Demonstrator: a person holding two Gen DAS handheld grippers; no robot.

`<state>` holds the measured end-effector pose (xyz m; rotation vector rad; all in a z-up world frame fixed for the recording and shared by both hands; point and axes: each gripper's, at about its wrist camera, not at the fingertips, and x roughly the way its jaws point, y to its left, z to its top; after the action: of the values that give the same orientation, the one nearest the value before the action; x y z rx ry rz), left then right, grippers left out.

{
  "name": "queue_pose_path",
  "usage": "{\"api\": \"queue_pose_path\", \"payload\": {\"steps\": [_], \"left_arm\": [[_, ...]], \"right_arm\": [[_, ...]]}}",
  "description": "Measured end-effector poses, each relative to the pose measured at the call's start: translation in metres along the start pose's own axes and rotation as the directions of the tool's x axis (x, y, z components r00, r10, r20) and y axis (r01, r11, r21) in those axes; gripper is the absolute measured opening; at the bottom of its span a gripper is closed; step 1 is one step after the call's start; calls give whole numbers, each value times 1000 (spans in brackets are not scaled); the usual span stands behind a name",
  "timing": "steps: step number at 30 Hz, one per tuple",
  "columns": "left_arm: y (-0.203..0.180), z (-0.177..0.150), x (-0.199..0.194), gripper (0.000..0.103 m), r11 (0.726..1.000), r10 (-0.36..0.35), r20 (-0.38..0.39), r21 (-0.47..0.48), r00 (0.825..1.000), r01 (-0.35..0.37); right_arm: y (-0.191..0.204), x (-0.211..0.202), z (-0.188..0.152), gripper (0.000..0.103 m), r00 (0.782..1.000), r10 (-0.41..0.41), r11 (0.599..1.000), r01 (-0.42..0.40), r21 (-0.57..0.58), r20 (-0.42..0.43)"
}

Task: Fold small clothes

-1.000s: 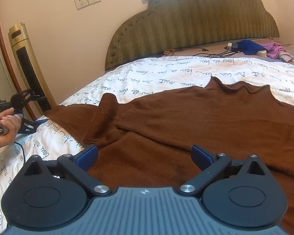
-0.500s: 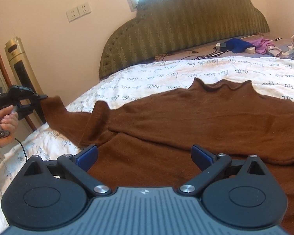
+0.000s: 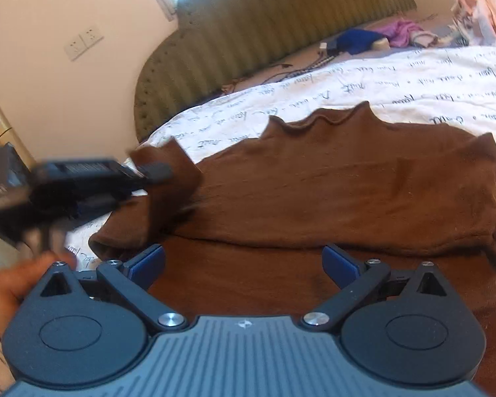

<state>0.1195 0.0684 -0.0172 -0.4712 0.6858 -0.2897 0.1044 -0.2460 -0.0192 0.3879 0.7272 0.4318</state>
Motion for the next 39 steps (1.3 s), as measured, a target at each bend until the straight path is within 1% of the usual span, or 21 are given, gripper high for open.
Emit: {"api": "queue_pose_path", "payload": {"steps": [2,3,5,6,7,10,12,15,18,19,20,23,25,26,27,28,29,30,33,36,39], "left_arm": [[2,-17,32,6,996,73,-82,54,994,-69],[6,-23,39,14,996,69,-85,66,994,-64],[8,-23,29,47,995,36,-70,92,997,-29],[8,-22,18,60,997,12,-73,83,997,-6],[8,-20,4,77,997,1,-55,75,998,3],[23,-13,-45,79,996,4,21,92,1000,-6],[44,-5,-72,79,997,34,50,72,998,-37],[79,15,-109,79,989,144,100,22,985,-147],[132,37,-115,67,980,173,46,-110,984,-167],[151,43,-112,54,974,146,18,-180,989,-140],[168,48,-108,50,964,115,-5,-242,993,-112],[203,50,-88,50,927,-15,-54,-375,998,-6],[208,51,-76,50,909,-76,-62,-414,995,44],[208,51,-73,42,904,-93,-60,-424,994,59],[206,51,-68,24,904,-99,-76,-424,992,58],[204,51,-64,4,904,-93,-103,-426,990,41],[205,48,-62,5,898,-87,-117,-438,989,27],[204,45,-60,5,897,-87,-121,-441,989,25],[199,43,-67,5,914,-36,-101,-405,994,-8],[176,51,-83,5,957,48,-58,-283,997,-62],[146,62,-95,4,978,82,-23,-190,996,-85]], "right_arm": [[-16,6,4,102,999,52,993,-52,103,-1],[-24,10,6,102,996,90,983,-89,159,5],[-39,21,11,102,990,140,954,-141,263,23],[-44,27,13,102,986,162,942,-162,296,24],[-46,35,16,102,984,178,933,-173,315,11],[-48,51,20,102,982,188,922,-179,344,5],[-48,58,19,102,980,197,912,-186,365,5],[-46,61,18,103,978,209,908,-198,370,12],[-41,69,21,103,979,205,908,-191,372,3],[-38,72,22,103,979,204,911,-189,368,-4],[-34,75,23,103,980,201,913,-182,365,-13],[-23,85,28,103,980,194,925,-166,341,-50],[-16,92,29,102,980,184,935,-152,321,-74],[-12,95,30,102,980,182,942,-150,299,-81],[-7,98,31,100,982,163,954,-132,269,-96],[-1,101,32,70,985,121,968,-91,234,-120],[0,107,31,6,982,99,970,-59,237,-160],[-2,110,30,8,979,112,965,-67,255,-168],[6,105,35,8,982,102,979,-70,193,-161],[20,84,47,7,986,121,984,-104,142,-118],[36,60,63,7,989,129,990,-124,70,-69]]}}
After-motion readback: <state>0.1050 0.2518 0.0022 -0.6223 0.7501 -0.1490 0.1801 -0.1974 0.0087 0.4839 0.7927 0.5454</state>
